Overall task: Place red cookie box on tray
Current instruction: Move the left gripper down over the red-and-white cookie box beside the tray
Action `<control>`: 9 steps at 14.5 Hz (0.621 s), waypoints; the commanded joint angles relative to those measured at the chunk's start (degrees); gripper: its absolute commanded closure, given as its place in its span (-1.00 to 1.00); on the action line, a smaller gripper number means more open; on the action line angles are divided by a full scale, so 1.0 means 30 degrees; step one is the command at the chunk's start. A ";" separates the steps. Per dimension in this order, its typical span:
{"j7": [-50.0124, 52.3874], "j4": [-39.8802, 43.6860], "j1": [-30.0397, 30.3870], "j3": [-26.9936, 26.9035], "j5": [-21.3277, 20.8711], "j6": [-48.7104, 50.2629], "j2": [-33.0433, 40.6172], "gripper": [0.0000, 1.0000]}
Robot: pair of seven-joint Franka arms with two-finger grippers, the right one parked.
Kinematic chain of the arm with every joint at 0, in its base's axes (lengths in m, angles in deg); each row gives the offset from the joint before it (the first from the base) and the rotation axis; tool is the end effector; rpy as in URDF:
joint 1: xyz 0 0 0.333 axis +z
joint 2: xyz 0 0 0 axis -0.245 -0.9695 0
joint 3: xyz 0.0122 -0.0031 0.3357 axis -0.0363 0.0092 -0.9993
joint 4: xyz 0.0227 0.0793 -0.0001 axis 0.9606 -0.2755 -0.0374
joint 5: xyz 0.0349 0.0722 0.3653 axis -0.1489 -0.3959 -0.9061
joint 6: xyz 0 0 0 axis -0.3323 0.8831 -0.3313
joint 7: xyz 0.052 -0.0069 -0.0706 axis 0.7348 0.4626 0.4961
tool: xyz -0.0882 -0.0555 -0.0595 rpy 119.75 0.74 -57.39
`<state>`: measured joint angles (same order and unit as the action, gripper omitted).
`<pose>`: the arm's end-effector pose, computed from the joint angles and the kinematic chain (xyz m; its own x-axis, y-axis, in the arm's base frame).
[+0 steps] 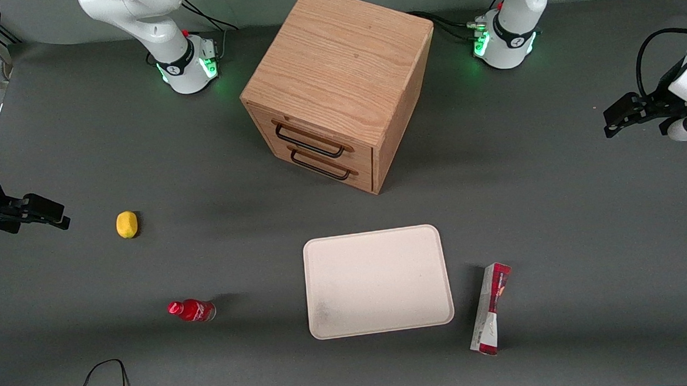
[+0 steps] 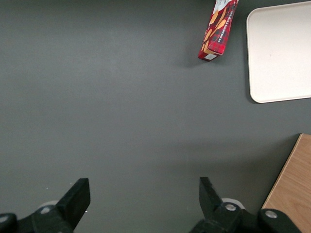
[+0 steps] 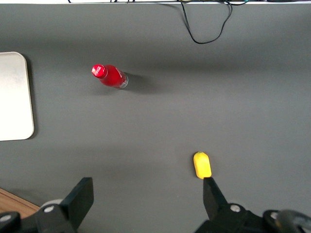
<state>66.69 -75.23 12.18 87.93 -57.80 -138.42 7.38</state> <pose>0.5128 -0.0133 0.6086 0.9991 -0.0334 0.0254 -0.0329 -0.9993 -0.0201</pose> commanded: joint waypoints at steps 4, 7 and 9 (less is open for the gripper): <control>0.0157 -0.0180 -0.0180 0.0055 -0.0372 -0.0231 0.0160 -1.00; -0.0722 0.1076 -0.0765 0.0055 -0.0694 -0.0173 -0.1330 -1.00; -0.1740 0.3207 -0.0796 0.0055 -0.1013 0.0583 -0.3200 -1.00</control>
<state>64.69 -73.29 10.82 88.52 -59.04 -138.97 4.24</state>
